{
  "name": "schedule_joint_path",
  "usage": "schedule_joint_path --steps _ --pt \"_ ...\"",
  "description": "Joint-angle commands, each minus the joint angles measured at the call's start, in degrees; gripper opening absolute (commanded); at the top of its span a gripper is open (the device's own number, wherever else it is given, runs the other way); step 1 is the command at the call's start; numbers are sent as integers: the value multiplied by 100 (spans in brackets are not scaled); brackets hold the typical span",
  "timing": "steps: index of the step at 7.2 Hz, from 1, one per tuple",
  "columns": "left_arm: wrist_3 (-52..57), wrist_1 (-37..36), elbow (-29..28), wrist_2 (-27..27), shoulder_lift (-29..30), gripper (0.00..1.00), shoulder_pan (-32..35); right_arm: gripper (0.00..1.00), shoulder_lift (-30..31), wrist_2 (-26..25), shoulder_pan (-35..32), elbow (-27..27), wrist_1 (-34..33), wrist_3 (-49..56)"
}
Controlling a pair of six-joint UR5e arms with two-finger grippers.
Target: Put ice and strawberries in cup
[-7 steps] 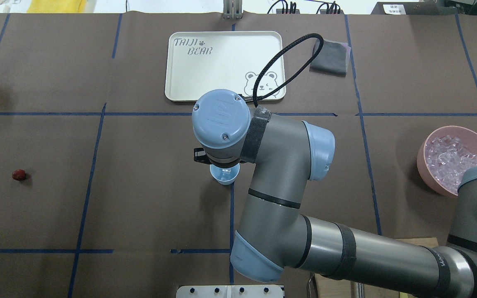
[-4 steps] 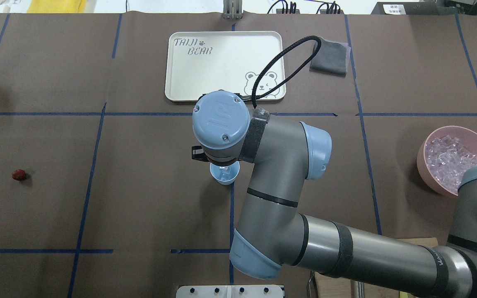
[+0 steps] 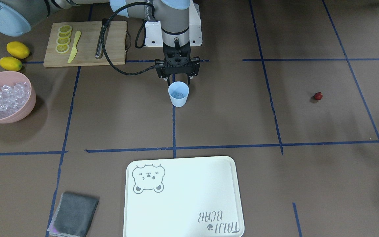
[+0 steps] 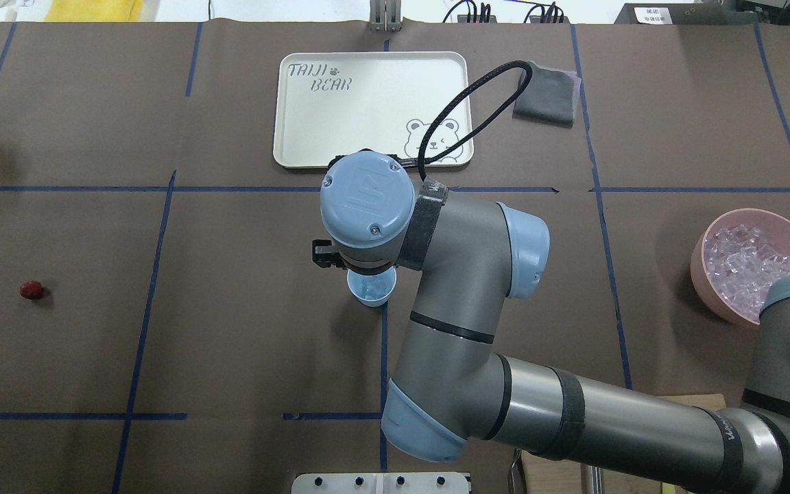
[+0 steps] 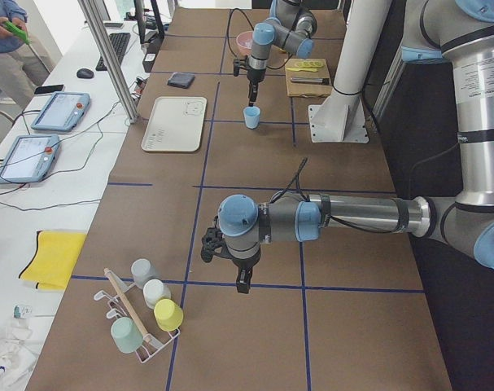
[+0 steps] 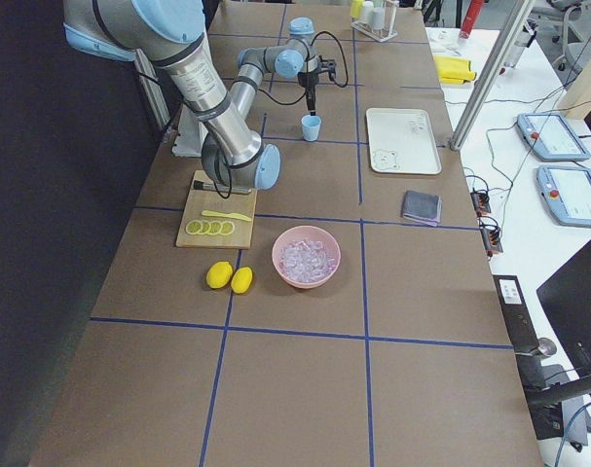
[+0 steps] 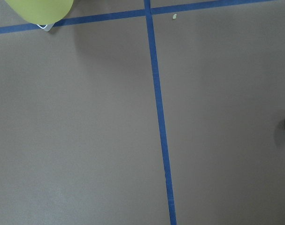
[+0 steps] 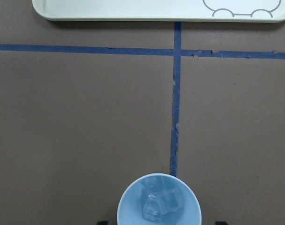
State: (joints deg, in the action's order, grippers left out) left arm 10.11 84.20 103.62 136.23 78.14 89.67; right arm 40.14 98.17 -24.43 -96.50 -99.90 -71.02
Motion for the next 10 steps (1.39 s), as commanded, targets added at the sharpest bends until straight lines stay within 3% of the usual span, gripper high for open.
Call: schedule_joint_path --steps 1,3,4,8,10 --pt "0 0 0 0 0 100 -2 99 -6 9 -35 -27 -29 27" --pt "9 -18 279 -9 -18 100 -2 99 11 332 -533 -79 -222 376" --pt "17 -9 334 -17 -79 100 -2 99 142 996 -1102 -114 -327 1127" --pt "-18 70 773 -52 35 100 -2 99 1615 2327 -3115 -526 -311 4325" --pt "-26 79 573 -27 480 100 -11 99 2687 3021 -4240 -764 -285 6275"
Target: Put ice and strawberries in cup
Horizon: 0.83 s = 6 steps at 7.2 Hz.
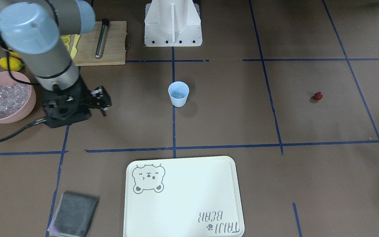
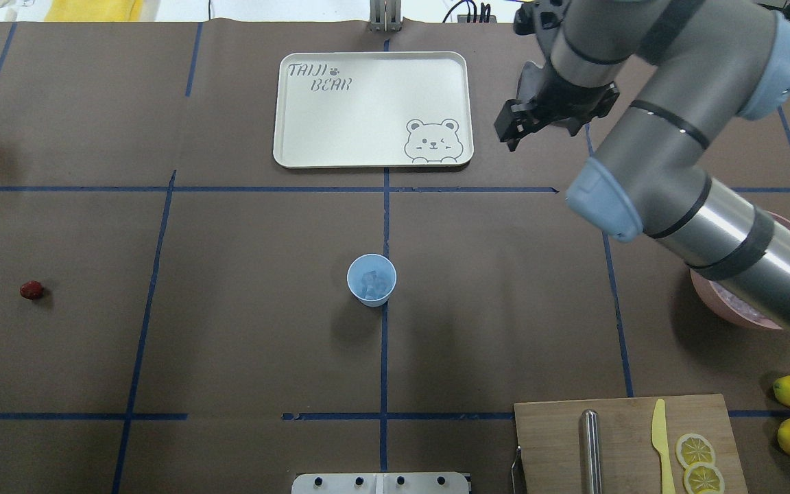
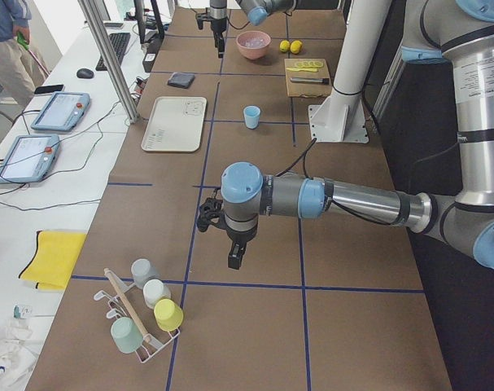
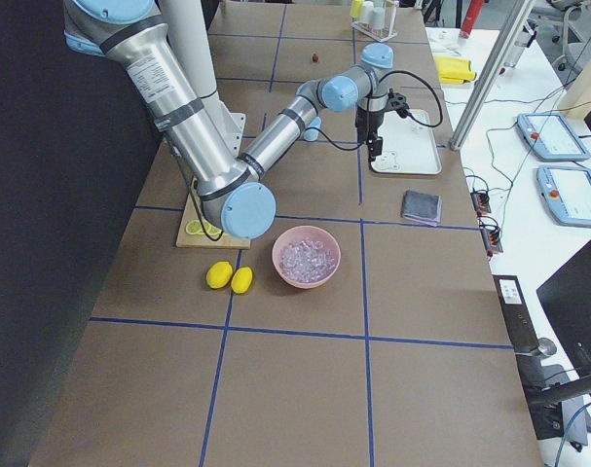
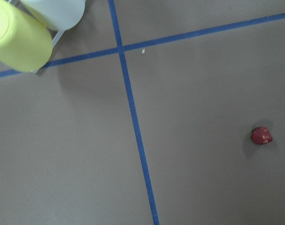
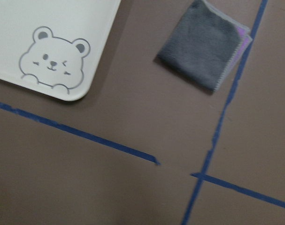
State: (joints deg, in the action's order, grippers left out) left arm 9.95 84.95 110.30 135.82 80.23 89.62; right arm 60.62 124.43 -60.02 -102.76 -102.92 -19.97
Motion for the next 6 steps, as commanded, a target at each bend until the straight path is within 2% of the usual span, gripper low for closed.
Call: schedule_joint_path --steps 1,3,5,6 --pt "-71 4 -123 32 300 100 -6 99 1097 598 -1208 -122 1 2163" --pt "-754 39 -44 24 475 100 -102 99 2124 662 -2132 -86 0 3539" --pt "-766 127 201 6 468 100 -715 99 3144 933 -2888 -95 349 3561" --pt "-923 127 254 24 468 100 -1145 99 3593 1047 -2971 -78 413 3544"
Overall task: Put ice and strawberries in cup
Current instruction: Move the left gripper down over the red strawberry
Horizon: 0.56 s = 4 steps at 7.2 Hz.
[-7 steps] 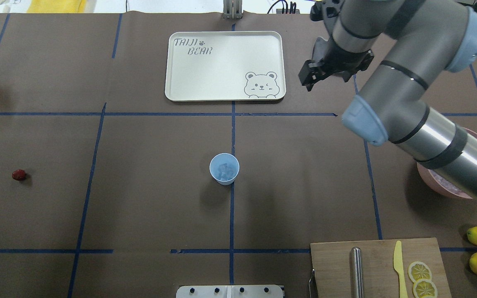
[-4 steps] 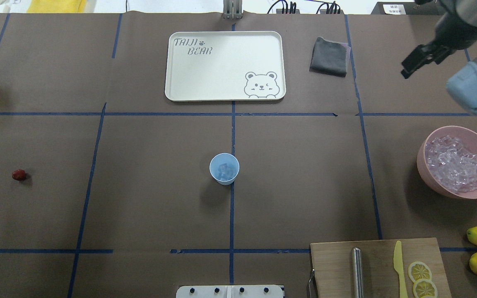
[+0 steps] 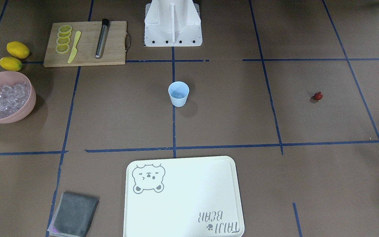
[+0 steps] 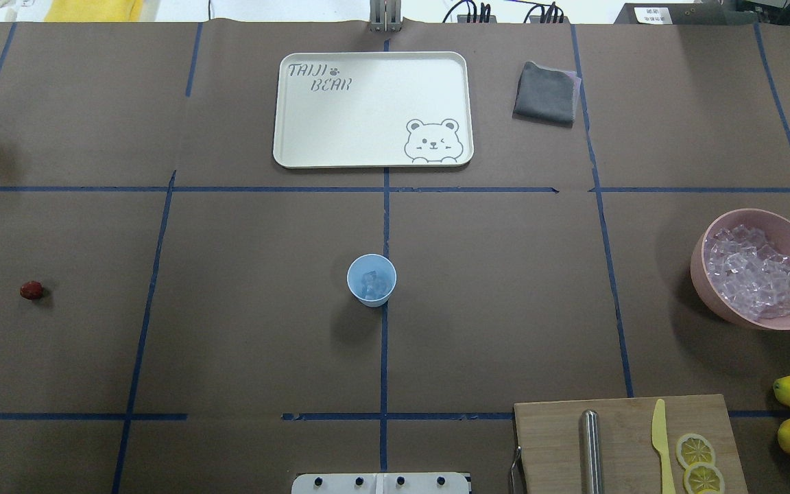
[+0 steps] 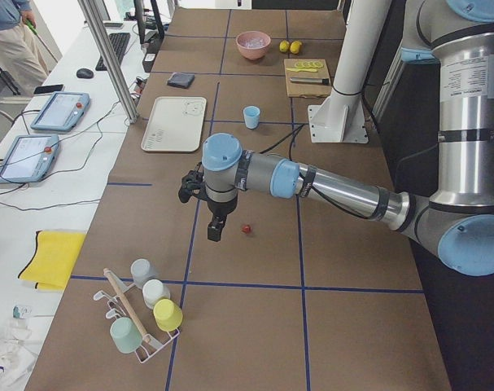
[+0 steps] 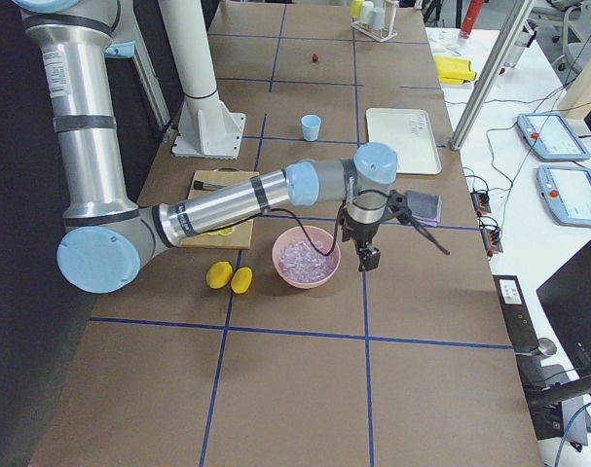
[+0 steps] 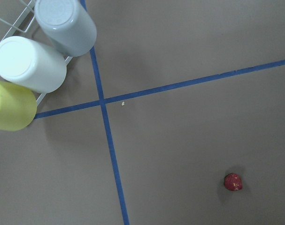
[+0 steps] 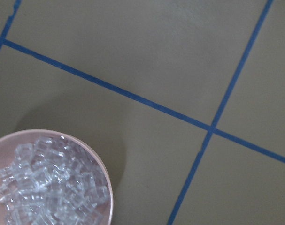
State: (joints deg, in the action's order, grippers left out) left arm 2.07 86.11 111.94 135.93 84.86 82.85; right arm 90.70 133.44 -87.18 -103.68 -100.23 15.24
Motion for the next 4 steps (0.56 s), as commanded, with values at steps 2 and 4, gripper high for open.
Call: schedule_joint_path --steps 2,4 --pt "-1205 351 65 -75 -74 100 -1005 99 730 147 -273 -20 144 -47" --pt "-2222 1472 -6 -591 -442 100 -1373 99 730 156 -273 -29 144 -39"
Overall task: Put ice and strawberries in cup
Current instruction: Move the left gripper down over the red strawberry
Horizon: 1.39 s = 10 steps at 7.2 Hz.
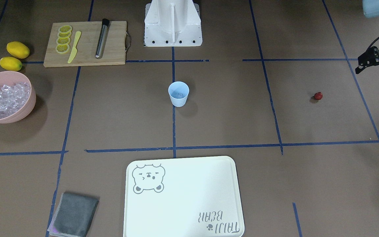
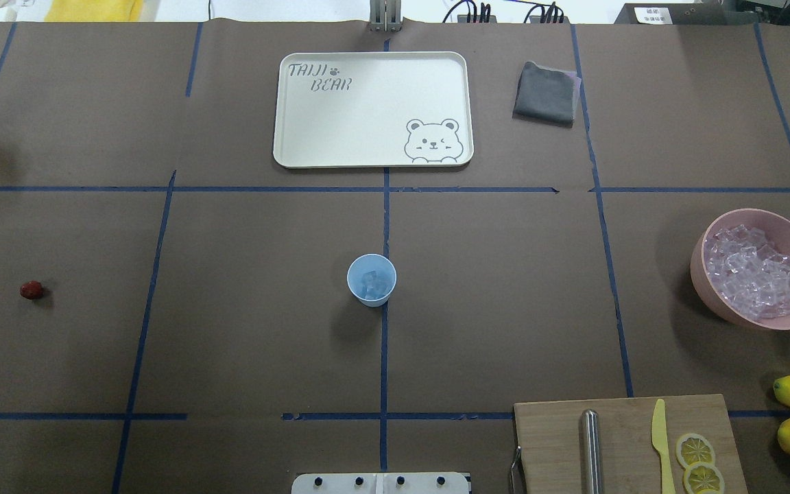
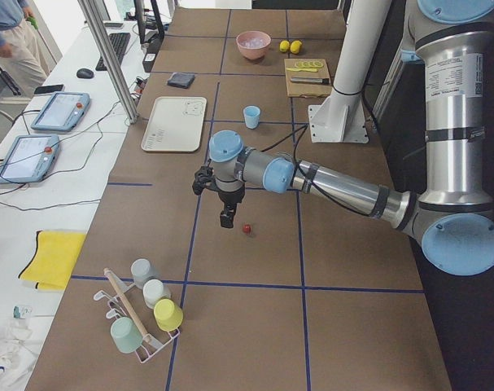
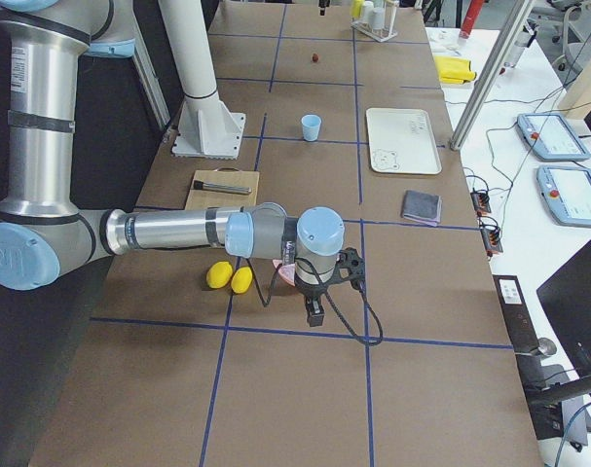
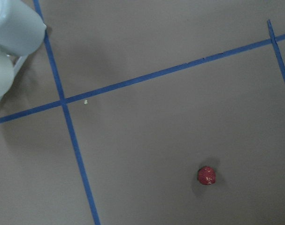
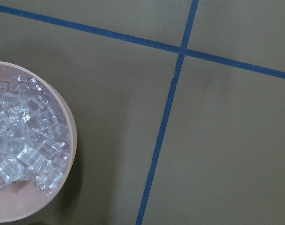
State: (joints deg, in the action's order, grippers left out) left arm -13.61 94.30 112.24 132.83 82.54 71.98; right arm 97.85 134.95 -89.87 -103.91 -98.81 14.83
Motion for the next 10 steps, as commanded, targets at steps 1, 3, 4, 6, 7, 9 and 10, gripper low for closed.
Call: schedule_joint_path --steps 1,3,4,6,7,9,10 --pt "-1305 1417 -192 -554 -377 100 -612 100 15 5 -5 -33 2 -7" --pt "-2544 3050 -954 -1021 -440 100 -1359 100 15 -4 -5 -33 2 2" --pt "-2968 3685 -1298 -1240 -406 100 -1676 100 15 -4 -5 -33 2 2" --pt "-3323 3780 -1380 -1347 -318 100 -2081 100 24 -4 -5 -33 2 2" --pt "-3455 3789 -1389 -1461 -309 100 -2275 100 33 -4 -5 -33 2 2" --pt "-3632 3789 -1389 -1664 -274 99 -2505 100 41 -12 -5 -42 11 11" --pt "-3623 3780 -1398 -1673 -273 91 -2549 100 41 -12 -5 -42 11 11"
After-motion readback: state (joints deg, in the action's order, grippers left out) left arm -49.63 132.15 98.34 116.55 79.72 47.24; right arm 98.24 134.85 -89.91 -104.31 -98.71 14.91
